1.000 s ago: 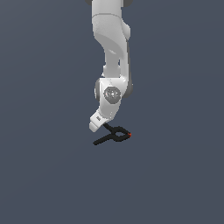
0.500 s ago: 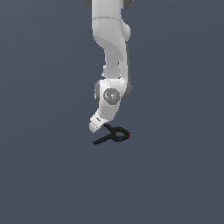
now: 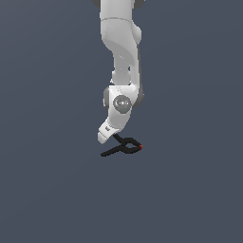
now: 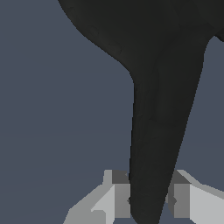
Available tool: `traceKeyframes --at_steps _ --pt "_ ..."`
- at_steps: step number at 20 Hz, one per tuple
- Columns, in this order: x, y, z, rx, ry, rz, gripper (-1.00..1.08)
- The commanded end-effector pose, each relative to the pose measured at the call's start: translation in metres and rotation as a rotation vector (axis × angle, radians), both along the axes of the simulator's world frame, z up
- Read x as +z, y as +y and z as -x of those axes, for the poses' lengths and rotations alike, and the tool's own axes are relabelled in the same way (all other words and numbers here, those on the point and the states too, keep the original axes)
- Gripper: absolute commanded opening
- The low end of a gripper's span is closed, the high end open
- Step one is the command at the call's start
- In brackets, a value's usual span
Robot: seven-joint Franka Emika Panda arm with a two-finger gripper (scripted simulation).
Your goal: Pick up the object and move it to a goal position.
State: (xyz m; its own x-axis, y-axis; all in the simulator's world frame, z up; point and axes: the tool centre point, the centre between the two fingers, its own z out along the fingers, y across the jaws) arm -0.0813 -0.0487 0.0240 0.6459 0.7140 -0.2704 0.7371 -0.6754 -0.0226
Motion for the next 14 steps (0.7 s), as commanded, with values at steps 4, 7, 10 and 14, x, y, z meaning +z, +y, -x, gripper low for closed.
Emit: traceKeyframes --at_steps 4,7,10,14 --pt "0.005 0.031 0.005 0.005 0.000 -0.001 -1.00" --pt "0.009 0.059 0.009 0.005 0.000 0.000 -1.00" --pt "0.015 0.095 0.015 0.006 0.001 0.000 -1.00" --pt "0.022 0.136 0.020 0.006 0.001 0.000 -1.00"
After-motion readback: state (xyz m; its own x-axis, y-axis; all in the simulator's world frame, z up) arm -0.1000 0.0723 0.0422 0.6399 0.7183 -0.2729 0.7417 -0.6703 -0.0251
